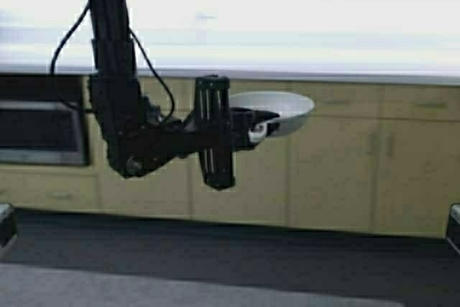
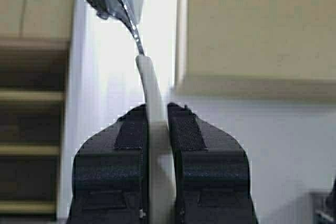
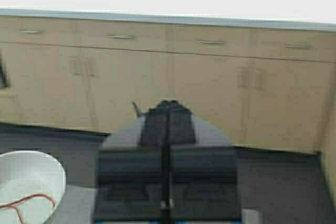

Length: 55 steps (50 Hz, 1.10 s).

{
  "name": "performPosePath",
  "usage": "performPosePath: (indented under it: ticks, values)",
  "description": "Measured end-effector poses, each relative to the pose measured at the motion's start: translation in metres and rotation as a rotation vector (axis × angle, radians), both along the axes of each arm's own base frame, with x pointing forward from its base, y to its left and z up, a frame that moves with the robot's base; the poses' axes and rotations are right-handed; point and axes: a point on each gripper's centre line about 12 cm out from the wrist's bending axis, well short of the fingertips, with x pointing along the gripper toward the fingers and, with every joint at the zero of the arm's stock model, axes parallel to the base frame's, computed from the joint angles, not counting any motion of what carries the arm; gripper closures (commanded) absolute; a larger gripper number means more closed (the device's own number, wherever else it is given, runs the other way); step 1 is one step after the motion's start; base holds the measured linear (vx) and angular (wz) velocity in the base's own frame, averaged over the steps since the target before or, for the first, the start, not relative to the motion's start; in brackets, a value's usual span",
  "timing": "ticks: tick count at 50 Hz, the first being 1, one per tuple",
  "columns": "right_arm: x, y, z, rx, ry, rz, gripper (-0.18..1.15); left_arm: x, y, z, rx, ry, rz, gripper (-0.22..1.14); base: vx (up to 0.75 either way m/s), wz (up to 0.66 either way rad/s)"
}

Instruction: Wash the pan

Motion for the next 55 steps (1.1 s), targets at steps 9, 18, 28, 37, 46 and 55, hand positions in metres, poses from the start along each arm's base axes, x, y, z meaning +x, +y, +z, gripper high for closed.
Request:
performPosePath:
  ticks: [9, 18, 28, 37, 46, 55]
  values:
    - [0.000, 0.000, 0.000, -0.003, 0.001, 0.001, 0.92, 0.003, 0.003, 0.000, 0.000, -0.001, 0.020, 0.89, 0.03, 0.72]
    - [0.000, 0.000, 0.000, -0.003, 0.001, 0.001, 0.92, 0.006, 0.006, 0.000, 0.003, -0.002, 0.031, 0.89, 0.02, 0.62]
    - [0.000, 0.002, 0.000, -0.003, 0.000, 0.010, 0.92, 0.010, 0.003, 0.002, -0.006, -0.015, 0.034, 0.89, 0.03, 0.53]
    - [0.000, 0.002, 0.000, -0.001, 0.000, 0.008, 0.92, 0.014, 0.001, 0.004, -0.016, -0.026, 0.040, 0.89, 0.05, 0.51]
    - [0.000, 0.002, 0.000, 0.008, -0.001, 0.009, 0.92, 0.019, 0.008, 0.004, -0.017, -0.025, 0.065, 0.89, 0.06, 0.54]
    - [0.000, 0.002, 0.000, 0.009, -0.001, 0.009, 0.92, 0.025, 0.014, 0.005, -0.018, -0.027, 0.093, 0.89, 0.07, 0.51]
